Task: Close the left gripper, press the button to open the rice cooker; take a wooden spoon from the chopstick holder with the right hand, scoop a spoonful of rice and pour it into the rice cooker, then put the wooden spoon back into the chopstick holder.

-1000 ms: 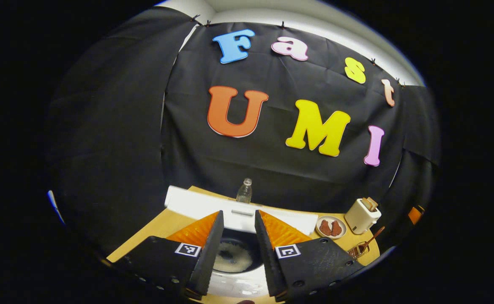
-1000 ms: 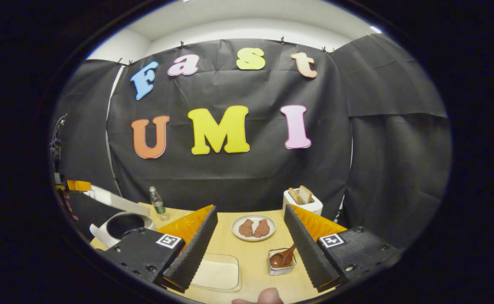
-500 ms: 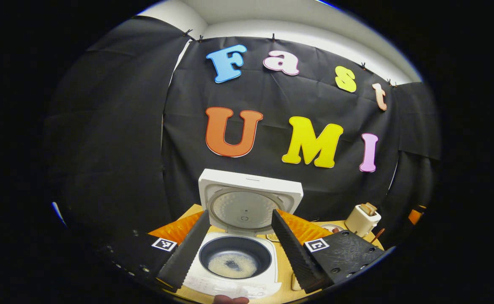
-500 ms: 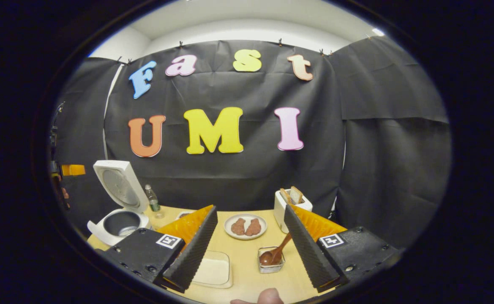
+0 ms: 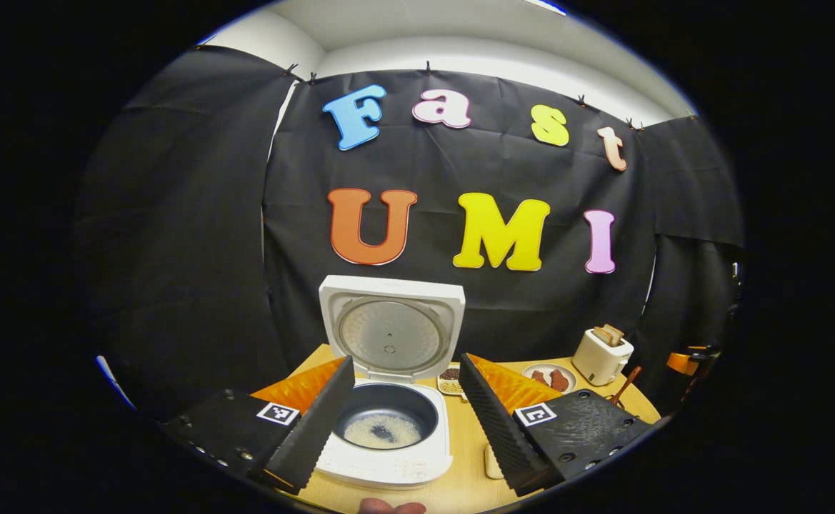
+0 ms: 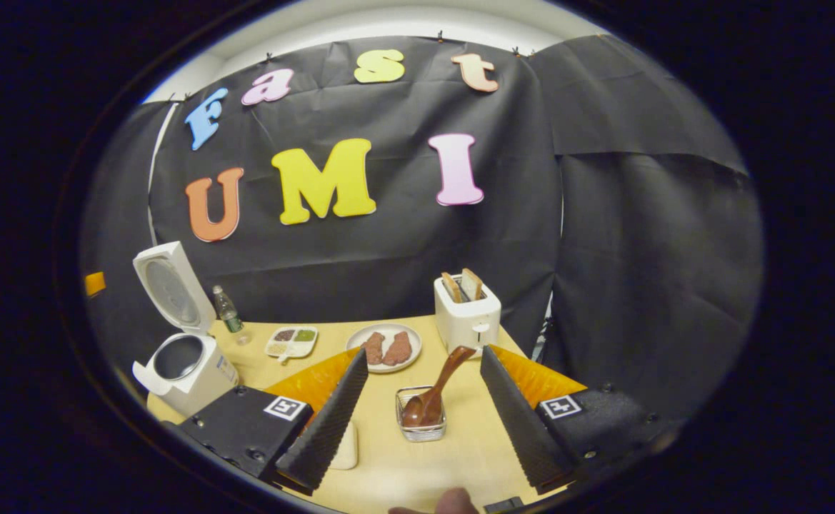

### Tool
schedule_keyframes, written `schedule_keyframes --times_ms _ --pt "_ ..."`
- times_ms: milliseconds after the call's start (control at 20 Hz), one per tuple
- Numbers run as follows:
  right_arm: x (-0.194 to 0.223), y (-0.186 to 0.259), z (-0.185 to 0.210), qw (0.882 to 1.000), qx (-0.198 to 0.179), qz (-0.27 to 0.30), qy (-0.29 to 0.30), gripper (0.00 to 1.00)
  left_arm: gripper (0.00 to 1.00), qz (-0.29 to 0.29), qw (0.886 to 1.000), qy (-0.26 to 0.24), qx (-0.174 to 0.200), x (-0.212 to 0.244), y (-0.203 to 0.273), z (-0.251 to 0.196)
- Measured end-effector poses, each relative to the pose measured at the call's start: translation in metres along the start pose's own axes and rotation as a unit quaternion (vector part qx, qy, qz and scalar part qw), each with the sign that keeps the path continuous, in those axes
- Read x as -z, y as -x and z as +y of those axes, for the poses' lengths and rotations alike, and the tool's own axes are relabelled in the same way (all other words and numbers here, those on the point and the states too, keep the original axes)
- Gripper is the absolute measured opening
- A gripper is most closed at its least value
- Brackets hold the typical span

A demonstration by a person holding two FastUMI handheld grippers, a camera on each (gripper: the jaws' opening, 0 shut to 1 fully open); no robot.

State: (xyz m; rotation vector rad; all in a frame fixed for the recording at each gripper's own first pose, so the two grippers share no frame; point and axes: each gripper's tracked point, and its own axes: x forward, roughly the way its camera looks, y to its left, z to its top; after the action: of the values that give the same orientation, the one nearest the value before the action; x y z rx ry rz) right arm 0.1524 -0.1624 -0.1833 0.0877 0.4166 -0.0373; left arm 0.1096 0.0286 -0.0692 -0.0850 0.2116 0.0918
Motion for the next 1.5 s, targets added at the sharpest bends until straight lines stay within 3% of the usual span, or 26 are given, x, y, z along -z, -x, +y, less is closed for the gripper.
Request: schedule_keyframes --times_ms 150,450,550,600,800,850,900,950,1050,1100,1150,1200,1500 --pt "0.022 -0.032 -0.009 0.999 -0.014 0.029 -0.006 1.00 0.94 -0.010 1.000 -0.004 0.020 -0.002 0.000 -0.021" --pt "0.070 -0.107 -0.027 0.995 -0.024 0.089 -0.040 1.00 0.94 0.000 1.000 -0.008 0.011 0.003 -0.014 -0.032" --pt "0.087 -0.132 -0.030 0.992 -0.031 0.109 -0.054 0.88 0.94 0.018 1.000 -0.012 0.015 0.010 -0.018 -0.037" --pt "0.095 -0.141 -0.030 0.990 -0.035 0.120 -0.065 0.93 0.94 0.024 0.999 -0.016 0.015 0.013 -0.022 -0.038" --pt "0.110 -0.177 -0.030 0.985 -0.043 0.137 -0.096 0.80 0.94 0.036 0.999 -0.015 0.008 0.017 -0.032 -0.040" --pt "0.110 -0.184 -0.032 0.986 -0.037 0.133 -0.094 0.65 0.94 0.041 0.999 -0.008 0.009 0.019 -0.032 -0.041" --pt "0.110 -0.190 -0.034 0.987 -0.037 0.131 -0.091 0.60 0.94 0.043 0.999 -0.003 0.007 0.020 -0.033 -0.040" --pt "0.112 -0.190 -0.031 0.986 -0.043 0.135 -0.089 0.50 0.94 0.045 0.999 0.000 0.004 0.020 -0.033 -0.037" --pt "0.112 -0.190 -0.028 0.985 -0.048 0.139 -0.093 0.39 0.94 0.049 0.999 0.007 -0.003 0.023 -0.034 -0.033" --pt "0.110 -0.189 -0.028 0.985 -0.048 0.138 -0.094 0.44 0.94 0.049 0.999 0.012 -0.006 0.022 -0.035 -0.030" --pt "0.111 -0.187 -0.029 0.985 -0.047 0.139 -0.095 0.34 0.94 0.047 0.999 0.019 -0.009 0.021 -0.035 -0.029" --pt "0.110 -0.182 -0.029 0.984 -0.049 0.143 -0.098 0.30 0.94 0.046 0.999 0.026 -0.012 0.020 -0.034 -0.028" --pt "0.109 -0.148 -0.020 0.976 -0.057 0.155 -0.139 0.25 0.94 0.042 0.998 0.033 -0.019 0.017 -0.022 -0.020"
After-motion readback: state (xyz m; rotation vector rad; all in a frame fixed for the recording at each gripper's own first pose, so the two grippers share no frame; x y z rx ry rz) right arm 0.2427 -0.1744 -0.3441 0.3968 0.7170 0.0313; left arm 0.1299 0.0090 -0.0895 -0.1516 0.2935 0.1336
